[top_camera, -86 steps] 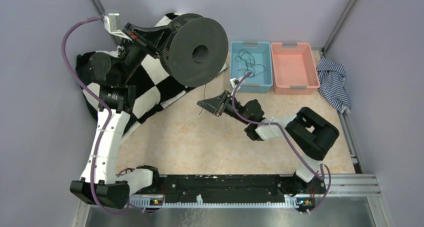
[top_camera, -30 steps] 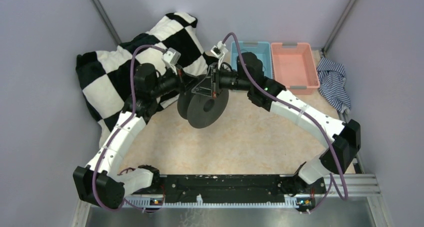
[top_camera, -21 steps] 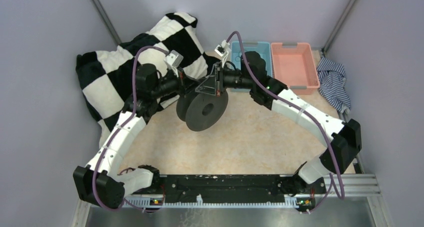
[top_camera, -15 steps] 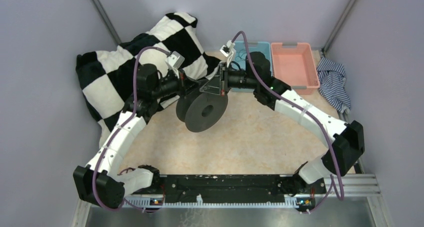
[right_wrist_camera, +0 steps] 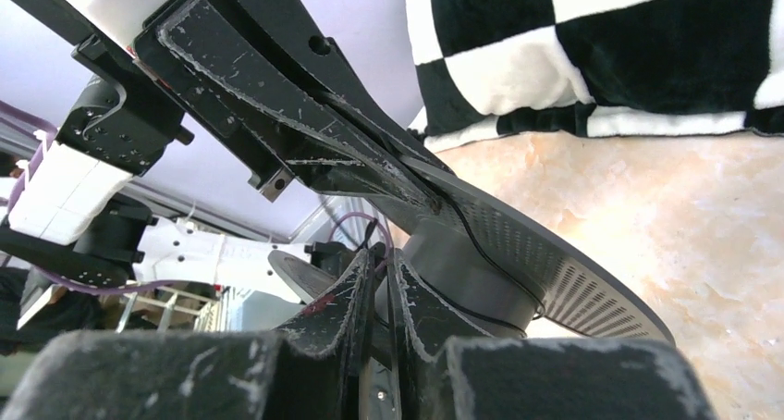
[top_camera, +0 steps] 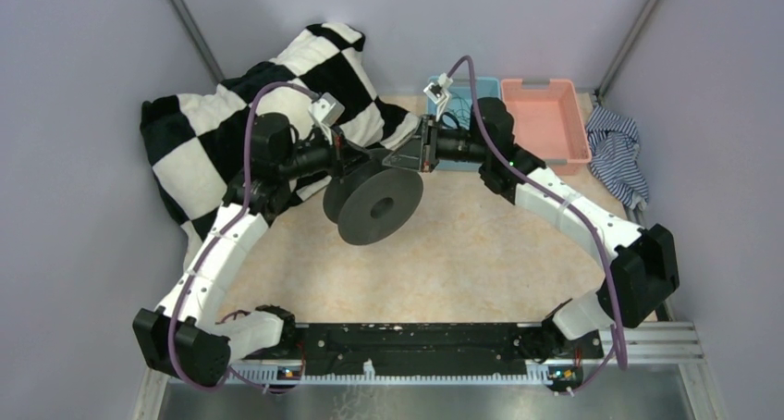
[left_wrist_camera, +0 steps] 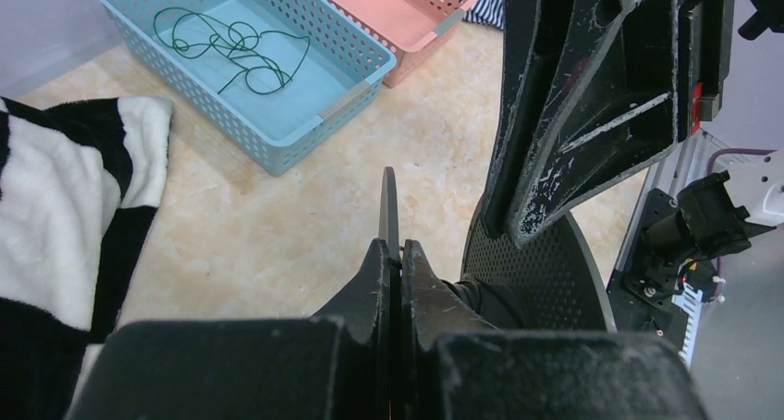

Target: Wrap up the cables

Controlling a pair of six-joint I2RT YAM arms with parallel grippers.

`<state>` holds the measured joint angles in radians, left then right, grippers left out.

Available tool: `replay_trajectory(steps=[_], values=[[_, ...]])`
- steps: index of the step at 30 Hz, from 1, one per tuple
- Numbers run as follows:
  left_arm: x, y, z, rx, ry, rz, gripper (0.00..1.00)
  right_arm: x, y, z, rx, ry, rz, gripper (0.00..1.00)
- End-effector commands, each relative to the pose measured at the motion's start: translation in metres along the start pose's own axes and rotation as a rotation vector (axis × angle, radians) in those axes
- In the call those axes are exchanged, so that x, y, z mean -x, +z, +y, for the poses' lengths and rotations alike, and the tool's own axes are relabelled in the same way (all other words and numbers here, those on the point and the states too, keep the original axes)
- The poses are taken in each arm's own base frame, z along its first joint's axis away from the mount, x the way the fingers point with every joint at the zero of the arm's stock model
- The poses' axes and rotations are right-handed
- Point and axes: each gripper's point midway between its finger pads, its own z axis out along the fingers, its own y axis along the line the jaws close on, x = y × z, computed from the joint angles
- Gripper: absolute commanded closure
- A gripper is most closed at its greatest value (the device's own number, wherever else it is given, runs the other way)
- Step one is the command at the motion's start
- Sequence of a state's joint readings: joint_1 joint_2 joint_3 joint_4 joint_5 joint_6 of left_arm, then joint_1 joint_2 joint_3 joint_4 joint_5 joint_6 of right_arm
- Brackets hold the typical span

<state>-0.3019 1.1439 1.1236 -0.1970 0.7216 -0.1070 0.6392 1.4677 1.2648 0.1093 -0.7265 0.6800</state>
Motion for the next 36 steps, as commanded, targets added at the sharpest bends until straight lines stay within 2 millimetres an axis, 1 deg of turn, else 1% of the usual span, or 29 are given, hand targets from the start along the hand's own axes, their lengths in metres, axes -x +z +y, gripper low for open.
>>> replay_trajectory(steps=[1, 6, 12, 13, 14, 16, 17, 19, 21, 22, 24, 27, 29, 31, 33, 35, 36], values=[[0.055, -0.008, -0.011, -0.009, 0.123, -0.125, 1.00, -0.003, -0.005, 0.015, 0.065, -0.004, 0.017, 0.91], [0.054, -0.007, -0.011, -0.013, 0.127, -0.113, 1.00, -0.006, -0.009, 0.005, 0.034, 0.008, 0.011, 0.92], [0.050, -0.006, -0.007, -0.006, 0.119, -0.080, 1.00, -0.007, -0.024, -0.017, -0.062, 0.015, -0.016, 0.91], [0.049, -0.006, -0.006, -0.002, 0.117, -0.076, 1.00, -0.006, -0.027, -0.019, -0.071, 0.011, -0.022, 0.91], [0.048, -0.005, -0.005, 0.003, 0.114, -0.074, 1.00, -0.005, -0.030, -0.019, -0.076, 0.006, -0.029, 0.89], [0.048, -0.006, -0.005, 0.009, 0.109, -0.084, 1.00, -0.001, -0.034, -0.018, -0.081, -0.011, -0.043, 0.81], [0.050, -0.006, -0.005, 0.012, 0.106, -0.094, 1.00, 0.002, -0.037, -0.017, -0.088, -0.023, -0.053, 0.77], [0.056, -0.007, -0.005, 0.022, 0.103, -0.126, 1.00, 0.011, -0.046, -0.013, -0.108, -0.073, -0.091, 0.71], [0.067, -0.009, -0.007, 0.029, 0.115, -0.172, 1.00, 0.023, -0.058, -0.013, -0.167, -0.121, -0.147, 0.66], [0.078, -0.012, -0.009, 0.033, 0.127, -0.201, 1.00, 0.027, -0.066, -0.015, -0.206, -0.151, -0.180, 0.63], [0.097, -0.017, -0.012, 0.050, 0.147, -0.249, 1.00, 0.034, -0.084, -0.021, -0.294, -0.212, -0.252, 0.52], [0.131, -0.028, -0.016, 0.094, 0.166, -0.341, 1.00, 0.036, -0.117, -0.032, -0.437, -0.275, -0.377, 0.34], [0.153, -0.037, -0.019, 0.117, 0.172, -0.404, 1.00, 0.032, -0.139, -0.038, -0.508, -0.305, -0.471, 0.26], [0.172, -0.047, -0.025, 0.129, 0.174, -0.471, 1.00, 0.023, -0.158, -0.045, -0.545, -0.303, -0.562, 0.17], [0.189, -0.056, -0.031, 0.138, 0.172, -0.532, 1.00, 0.003, -0.167, -0.058, -0.562, -0.283, -0.600, 0.15], [0.204, -0.064, -0.034, 0.148, 0.166, -0.583, 1.00, -0.024, -0.162, -0.077, -0.558, -0.257, -0.552, 0.18], [0.210, -0.067, -0.036, 0.148, 0.162, -0.605, 1.00, -0.038, -0.154, -0.084, -0.534, -0.246, -0.512, 0.21]])
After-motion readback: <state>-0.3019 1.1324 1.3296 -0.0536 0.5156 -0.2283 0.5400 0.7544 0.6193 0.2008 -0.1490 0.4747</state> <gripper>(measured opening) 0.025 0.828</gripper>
